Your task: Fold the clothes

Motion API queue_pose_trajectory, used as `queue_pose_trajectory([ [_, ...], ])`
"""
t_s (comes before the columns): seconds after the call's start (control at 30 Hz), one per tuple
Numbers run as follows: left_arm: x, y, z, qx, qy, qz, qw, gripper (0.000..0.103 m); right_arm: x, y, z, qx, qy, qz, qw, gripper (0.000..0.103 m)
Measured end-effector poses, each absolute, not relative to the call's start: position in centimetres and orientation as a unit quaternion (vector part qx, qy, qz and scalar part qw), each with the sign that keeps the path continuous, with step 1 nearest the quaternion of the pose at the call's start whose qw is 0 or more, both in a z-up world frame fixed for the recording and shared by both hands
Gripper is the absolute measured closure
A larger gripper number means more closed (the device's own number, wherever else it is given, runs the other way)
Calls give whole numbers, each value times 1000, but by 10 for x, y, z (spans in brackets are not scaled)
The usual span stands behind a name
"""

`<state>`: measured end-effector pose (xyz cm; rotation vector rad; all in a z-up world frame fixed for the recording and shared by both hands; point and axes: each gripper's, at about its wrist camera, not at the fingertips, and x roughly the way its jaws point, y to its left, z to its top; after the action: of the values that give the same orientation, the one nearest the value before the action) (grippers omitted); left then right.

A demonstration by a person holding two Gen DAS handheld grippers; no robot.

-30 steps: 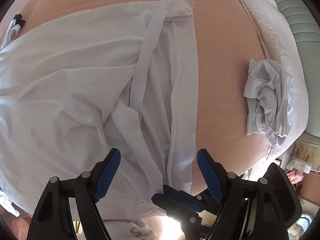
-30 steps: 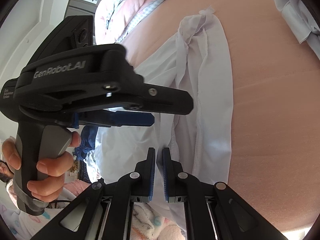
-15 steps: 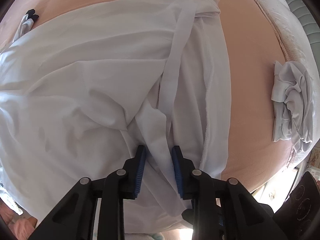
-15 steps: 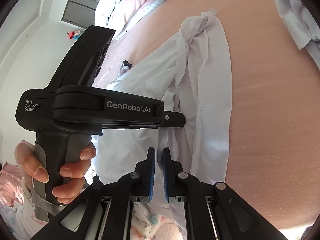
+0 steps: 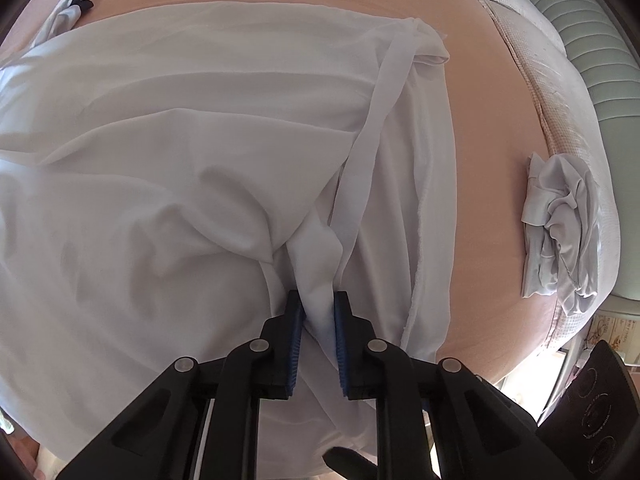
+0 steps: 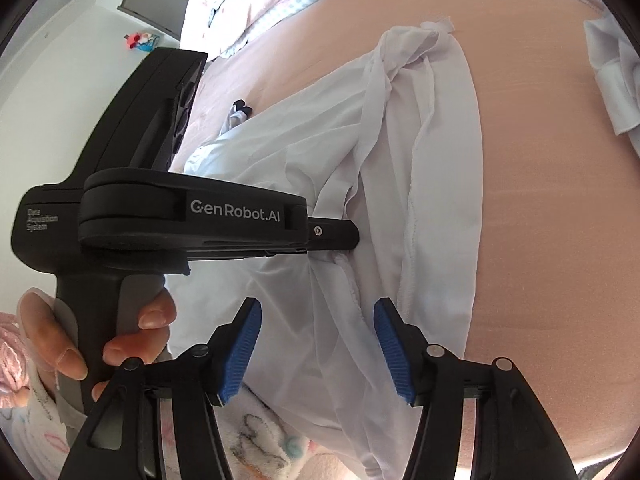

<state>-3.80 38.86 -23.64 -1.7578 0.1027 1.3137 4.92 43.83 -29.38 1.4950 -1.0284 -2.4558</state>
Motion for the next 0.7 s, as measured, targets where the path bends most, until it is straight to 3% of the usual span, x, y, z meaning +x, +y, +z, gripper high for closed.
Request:
queue_pose_trajectory([
  [0.33,-20,387,-205,-651,113,580,475,90,36,425,-297,492,-307,-814,39,45],
  [0.57,-27,376,-183,-636,98,577,503,90,36,449,-293,478,-322,-816,44,48],
  [0.6,-24,380,-181,-636,98,577,503,90,33,454,-293,479,-325,-814,46,50],
  [0.67,-5,401,-173,-636,100,578,501,90,25,461,-295,477,-333,-811,56,72],
  [0.7,11,414,-165,-638,101,578,499,90,25,461,-297,478,-340,-808,61,77],
])
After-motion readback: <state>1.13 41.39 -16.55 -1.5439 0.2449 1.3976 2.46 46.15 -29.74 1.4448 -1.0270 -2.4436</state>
